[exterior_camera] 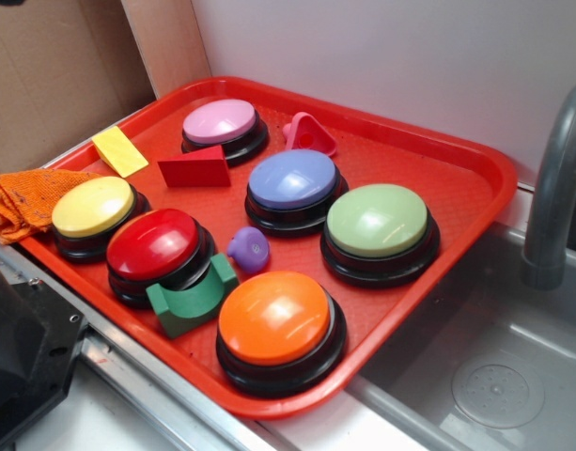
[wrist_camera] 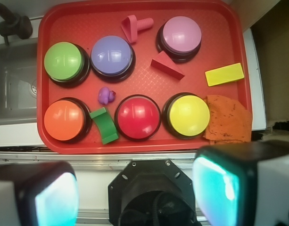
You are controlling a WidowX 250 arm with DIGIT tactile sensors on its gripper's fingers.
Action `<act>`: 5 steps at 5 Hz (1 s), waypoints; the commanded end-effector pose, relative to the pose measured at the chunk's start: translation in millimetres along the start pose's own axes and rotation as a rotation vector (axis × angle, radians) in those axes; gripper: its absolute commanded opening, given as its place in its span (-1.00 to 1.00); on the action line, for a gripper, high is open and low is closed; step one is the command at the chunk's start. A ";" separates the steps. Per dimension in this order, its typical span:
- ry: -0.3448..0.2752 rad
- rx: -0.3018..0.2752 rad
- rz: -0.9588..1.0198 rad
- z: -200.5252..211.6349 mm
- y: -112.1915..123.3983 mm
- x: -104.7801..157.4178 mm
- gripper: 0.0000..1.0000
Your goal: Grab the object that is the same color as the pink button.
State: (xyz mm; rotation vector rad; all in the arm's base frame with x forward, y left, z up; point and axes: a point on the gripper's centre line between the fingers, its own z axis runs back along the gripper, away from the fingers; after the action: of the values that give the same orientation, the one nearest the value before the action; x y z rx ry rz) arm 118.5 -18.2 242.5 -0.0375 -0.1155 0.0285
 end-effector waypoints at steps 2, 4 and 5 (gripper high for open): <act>-0.066 0.023 0.079 -9.7 4.7 25.3 1.00; -0.200 0.031 0.170 -36.0 31.8 78.4 1.00; -0.194 0.029 0.179 -58.7 43.2 110.2 1.00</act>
State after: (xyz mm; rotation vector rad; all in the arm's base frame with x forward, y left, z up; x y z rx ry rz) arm 228.5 22.0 179.1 -0.0180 -0.2491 0.2090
